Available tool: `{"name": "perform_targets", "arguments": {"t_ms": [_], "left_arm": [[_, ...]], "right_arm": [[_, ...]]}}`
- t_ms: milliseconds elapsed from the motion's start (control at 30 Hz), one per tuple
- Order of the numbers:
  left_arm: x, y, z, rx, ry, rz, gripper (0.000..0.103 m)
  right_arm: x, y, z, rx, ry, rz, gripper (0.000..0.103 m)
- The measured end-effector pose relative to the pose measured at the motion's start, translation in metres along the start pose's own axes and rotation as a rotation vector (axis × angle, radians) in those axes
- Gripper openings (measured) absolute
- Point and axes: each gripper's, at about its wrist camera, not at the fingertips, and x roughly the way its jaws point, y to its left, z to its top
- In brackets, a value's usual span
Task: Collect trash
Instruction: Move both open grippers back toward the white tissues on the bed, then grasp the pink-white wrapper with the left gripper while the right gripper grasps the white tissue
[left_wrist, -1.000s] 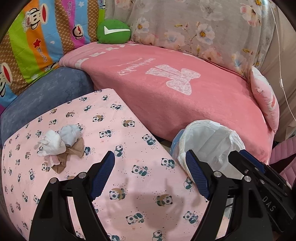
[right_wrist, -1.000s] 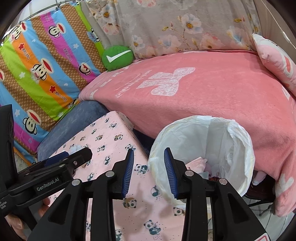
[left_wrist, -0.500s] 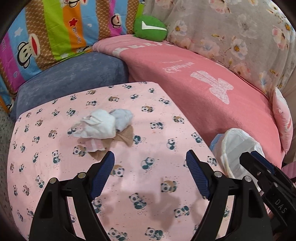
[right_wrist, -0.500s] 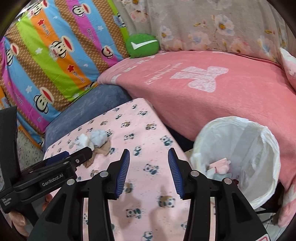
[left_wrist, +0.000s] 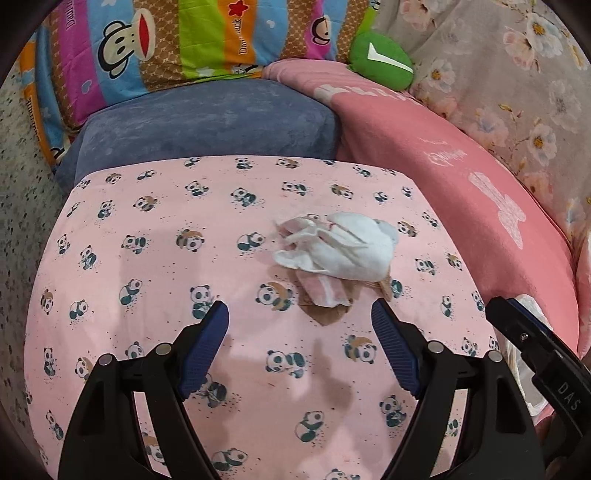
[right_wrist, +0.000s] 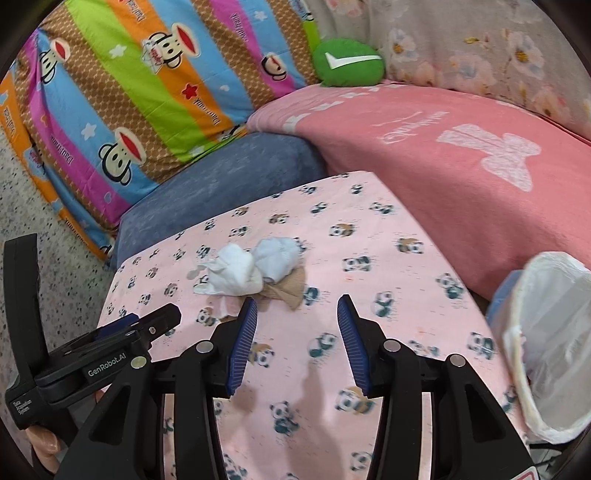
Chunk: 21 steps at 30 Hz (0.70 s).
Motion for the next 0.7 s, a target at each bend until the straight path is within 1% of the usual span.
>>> {"name": "perform_targets", "arguments": {"t_ms": [200, 333, 467, 567, 633, 700], "left_arm": [[0.014, 0.034, 0.007, -0.042, 0.018, 0.028, 0.076], [0.022, 0.049, 0.009, -0.06, 0.028, 0.036, 0.076], [0.03, 0.056, 0.01, -0.067, 0.04, 0.035, 0.076], [0.035, 0.056, 0.011, -0.059, 0.047, 0.032, 0.076], [0.038, 0.055, 0.012, -0.052, 0.051, 0.028, 0.076], [0.041, 0.053, 0.012, -0.047, 0.056, 0.023, 0.076]], "right_arm": [[0.045, 0.03, 0.014, -0.028, 0.048, 0.04, 0.047], [0.068, 0.043, 0.019, -0.033, 0.074, 0.045, 0.047], [0.093, 0.054, 0.023, -0.048, 0.1, 0.046, 0.047], [0.104, 0.055, 0.024, -0.041, 0.113, 0.048, 0.047], [0.111, 0.055, 0.024, -0.036, 0.12, 0.05, 0.043], [0.116, 0.056, 0.025, -0.043, 0.129, 0.047, 0.033]]}}
